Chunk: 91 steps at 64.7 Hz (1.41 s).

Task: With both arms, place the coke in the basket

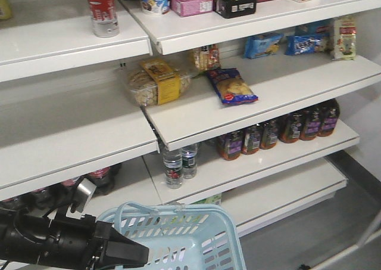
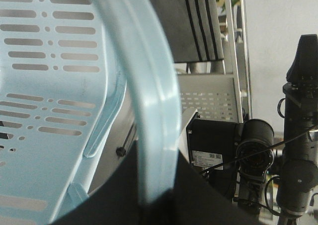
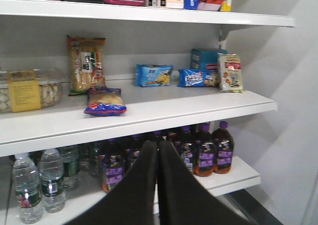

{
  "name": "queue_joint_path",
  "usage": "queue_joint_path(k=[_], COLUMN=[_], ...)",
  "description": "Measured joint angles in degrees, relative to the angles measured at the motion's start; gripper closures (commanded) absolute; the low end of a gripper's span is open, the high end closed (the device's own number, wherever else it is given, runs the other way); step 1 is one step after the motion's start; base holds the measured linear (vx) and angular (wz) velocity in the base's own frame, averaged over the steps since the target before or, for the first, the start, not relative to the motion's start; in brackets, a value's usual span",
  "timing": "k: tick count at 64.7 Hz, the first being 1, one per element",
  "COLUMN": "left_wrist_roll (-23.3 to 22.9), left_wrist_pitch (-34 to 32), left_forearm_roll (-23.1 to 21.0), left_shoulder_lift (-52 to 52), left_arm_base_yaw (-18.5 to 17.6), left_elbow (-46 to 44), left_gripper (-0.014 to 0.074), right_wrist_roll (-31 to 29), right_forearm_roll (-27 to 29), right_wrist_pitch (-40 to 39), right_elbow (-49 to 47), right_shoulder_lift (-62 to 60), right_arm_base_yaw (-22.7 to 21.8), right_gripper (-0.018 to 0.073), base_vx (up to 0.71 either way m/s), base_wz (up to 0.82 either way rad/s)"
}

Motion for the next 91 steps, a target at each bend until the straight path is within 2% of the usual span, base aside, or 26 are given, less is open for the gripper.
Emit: queue_joint_path(k=[47,91], left_wrist_roll=[0.0,0.0], left_wrist_pitch=[-0.1,0.0], left_forearm_roll=[0.1,0.1], left_shoulder_lift=[0.0,0.0], left_arm_base_yaw=[0.0,0.0], left_elbow=[0.0,0.0], left_gripper=[0.0603,0.0603], right_wrist_roll=[0.0,0.0], right_forearm_roll=[0.0,0.0], right_wrist_pitch=[0.0,0.0], right_elbow=[0.0,0.0], right_shoulder_lift=[0.0,0.0], right_arm_base_yaw=[0.0,0.0], right_gripper=[0.0568,0.0568], base_vx=[0.1,0.05], base_wz=[0.52,0.11])
